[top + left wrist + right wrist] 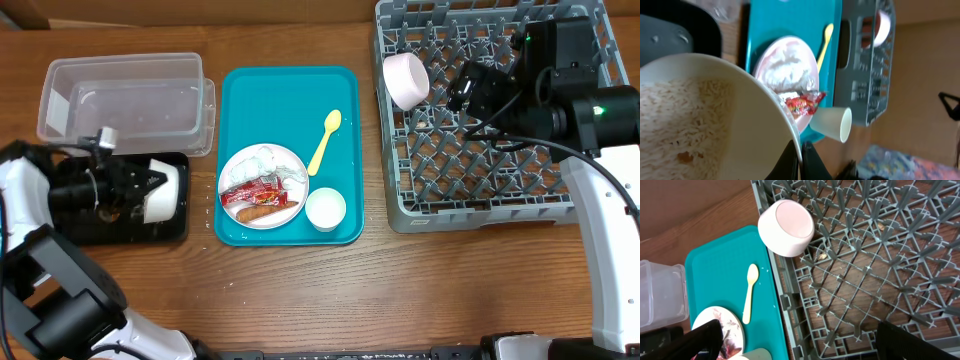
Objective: Sort waste into correct bins and load items into the dishwasher
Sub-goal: 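Tip the rice bowl over the black tray to dump the rice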
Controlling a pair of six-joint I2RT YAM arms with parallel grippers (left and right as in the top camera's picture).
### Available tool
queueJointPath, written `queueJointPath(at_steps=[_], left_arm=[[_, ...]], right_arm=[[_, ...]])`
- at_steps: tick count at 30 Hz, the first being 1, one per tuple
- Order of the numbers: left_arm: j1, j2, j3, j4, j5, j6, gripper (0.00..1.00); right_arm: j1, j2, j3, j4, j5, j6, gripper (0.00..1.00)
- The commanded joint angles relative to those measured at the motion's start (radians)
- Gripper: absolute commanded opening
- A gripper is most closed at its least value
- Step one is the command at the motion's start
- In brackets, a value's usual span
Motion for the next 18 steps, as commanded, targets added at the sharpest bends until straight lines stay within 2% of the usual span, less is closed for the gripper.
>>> queueJointPath(at_steps=[1, 5, 10, 18], left_arm=[[0.028, -0.029, -0.040, 0.042, 0.118, 0.019, 0.04], [0.032, -0.029, -0.059, 0.068, 0.159, -0.001, 0.04], [0.033, -0.029, -0.060, 0.066, 0.299, -0.008, 0.04], [0.064, -0.029, -0.060, 0.063, 0.470, -0.098, 0.04]], right_arm=[[-0.003, -0.006, 0.012, 0.005, 0.005, -0.002, 1.00], [-0.003, -0.006, 0.012, 0.004, 0.005, -0.002, 1.00], [-0.003, -0.006, 0.012, 0.006, 0.002, -0.002, 1.00], [-0.002, -0.006, 0.012, -0.002, 0.002, -0.003, 1.00]])
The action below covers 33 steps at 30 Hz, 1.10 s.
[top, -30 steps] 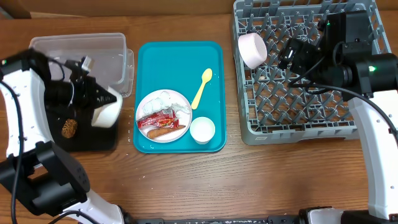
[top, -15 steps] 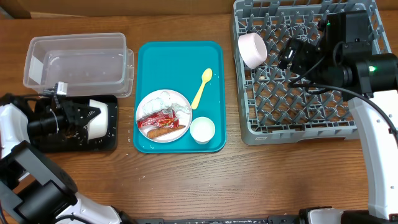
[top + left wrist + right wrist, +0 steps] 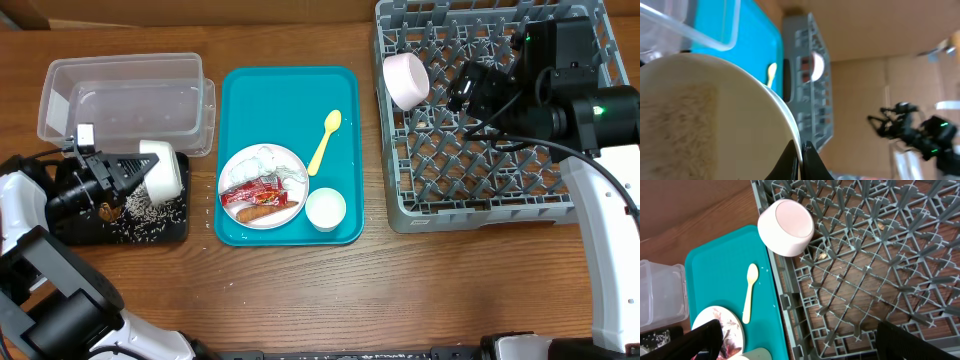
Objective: Sort waste into correct bins and load items into the dishwasher
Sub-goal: 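Tip the rice bowl over the black tray to dump the rice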
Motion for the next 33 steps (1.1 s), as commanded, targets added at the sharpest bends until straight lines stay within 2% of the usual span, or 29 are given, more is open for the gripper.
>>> queueJointPath(at_steps=[1, 10, 33], left_arm=[[0.034, -0.029, -0.008, 0.000, 0.142, -0.045, 0.04], [0.095, -0.029, -0.009, -0.037, 0.196, -0.049, 0.04], [0.098, -0.029, -0.009, -0.048, 0.257, -0.135, 0.04]], right_arm=[[-0.002, -0.006, 0.012, -0.002, 0.003, -0.003, 1.00], [-0.002, -0.006, 0.012, -0.002, 0.003, -0.003, 1.00], [-0.002, -0.006, 0.012, -0.011, 0.003, -0.003, 1.00]])
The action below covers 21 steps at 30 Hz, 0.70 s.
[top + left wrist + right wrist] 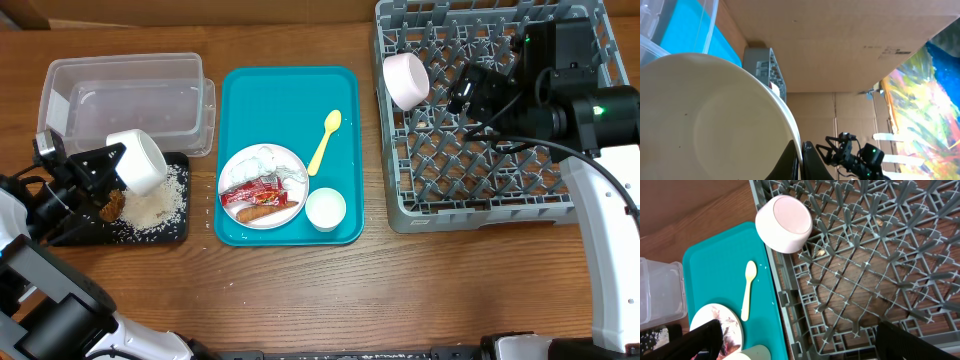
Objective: Sort waste into correct bins and load items into the dishwasher
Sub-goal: 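Tip the rice bowl over the black tray to dump the rice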
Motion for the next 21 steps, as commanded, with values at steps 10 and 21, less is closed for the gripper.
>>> queueJointPath(at_steps=[10, 21], left_arm=[[0.027, -0.030, -0.008, -0.047, -0.003, -0.016, 0.04], [-0.048, -0.035, 0.023, -0.028, -0.053, 0.051, 0.04]], right_arm=[[-0.002, -0.006, 0.012, -0.012, 0.006, -0.006, 1.00], [-0.002, -0.006, 0.012, 0.012, 0.006, -0.006, 1.00]])
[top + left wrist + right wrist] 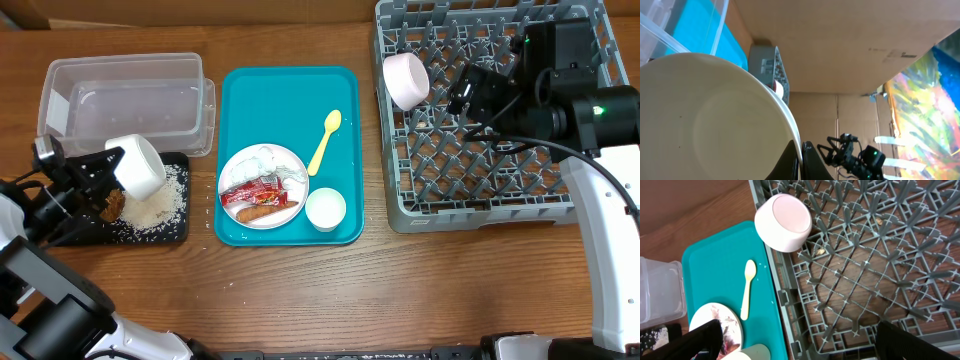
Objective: Sort waste into correct bins and load items into the dishwasher
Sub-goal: 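Tip the rice bowl over the black tray to dump the rice, then return the emptied rice bowl to the teal tray with the left gripper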
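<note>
My left gripper point(103, 168) is shut on the rim of a white bowl point(140, 165), held tipped above the black bin point(150, 232). A pile of rice point(160, 203) lies in the bin. In the left wrist view the bowl point(715, 120) is empty and the gripper point(801, 146) pinches its edge. My right gripper point(470, 88) stands open above the grey dish rack point(590, 195), nothing between its fingers point(700, 340). A pink bowl point(783, 222) lies on its side in the rack's left corner.
A teal tray point(290, 90) holds a plate point(262, 187) with tissue and wrappers, a yellow spoon point(324, 140) and a white paper cup point(326, 209). A clear plastic container point(125, 95) stands behind the black bin.
The left gripper and the empty bowl have shifted very slightly over the black bin. The right gripper has barely moved.
The left gripper first held the bowl on its side over the black bin, full of rice. Then rice lay scattered in the bin with some left in the bowl. Later the bowl was empty above a rice pile, and it stays so.
</note>
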Controlling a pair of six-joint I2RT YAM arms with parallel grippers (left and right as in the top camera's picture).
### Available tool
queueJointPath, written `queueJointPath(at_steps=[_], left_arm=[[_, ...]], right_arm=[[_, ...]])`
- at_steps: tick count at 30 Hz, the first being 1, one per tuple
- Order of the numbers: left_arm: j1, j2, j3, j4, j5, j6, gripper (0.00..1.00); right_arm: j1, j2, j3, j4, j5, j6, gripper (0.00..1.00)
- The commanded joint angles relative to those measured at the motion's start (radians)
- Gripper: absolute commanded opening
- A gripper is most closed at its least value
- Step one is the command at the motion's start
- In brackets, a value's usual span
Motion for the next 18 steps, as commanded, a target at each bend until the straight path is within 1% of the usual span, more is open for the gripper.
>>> queueJointPath(at_steps=[1, 4, 7, 8, 9, 10, 11, 12, 13, 14, 18], left_arm=[[-0.082, -0.035, 0.043, 0.001, -0.030, 0.050, 0.04], [-0.187, -0.035, 0.122, 0.000, -0.058, 0.045, 0.04], [-0.338, -0.035, 0.238, 0.019, -0.078, 0.028, 0.04], [-0.440, -0.035, 0.322, 0.087, -0.182, -0.069, 0.04], [-0.488, -0.035, 0.359, 0.130, -0.269, -0.151, 0.04], [-0.545, -0.035, 0.402, 0.182, -0.406, -0.259, 0.04], [-0.583, -0.035, 0.428, 0.209, -0.501, -0.311, 0.04], [-0.643, -0.035, 0.464, 0.247, -0.657, -0.365, 0.04], [-0.686, -0.035, 0.483, 0.274, -0.756, -0.387, 0.04], [-0.748, -0.035, 0.497, 0.319, -0.895, -0.399, 0.04], [-0.954, -0.023, 0.498, 0.429, -1.293, -0.391, 0.04]], right_arm=[[-0.002, -0.006, 0.012, 0.018, 0.005, -0.005, 1.00], [-0.002, -0.006, 0.012, 0.019, 0.005, -0.005, 1.00], [-0.002, -0.006, 0.012, 0.018, 0.005, -0.006, 1.00], [-0.002, -0.006, 0.012, 0.017, 0.005, -0.005, 1.00], [-0.002, -0.006, 0.012, 0.016, 0.005, -0.006, 1.00], [-0.002, -0.006, 0.012, 0.014, 0.006, -0.006, 1.00], [-0.002, -0.006, 0.012, 0.013, 0.006, -0.006, 1.00], [-0.002, -0.006, 0.012, 0.010, 0.006, -0.006, 1.00], [-0.002, -0.006, 0.012, 0.010, 0.006, -0.006, 1.00], [-0.002, -0.006, 0.012, 0.010, 0.006, -0.006, 1.00], [-0.002, -0.002, 0.012, 0.010, 0.006, -0.006, 1.00]])
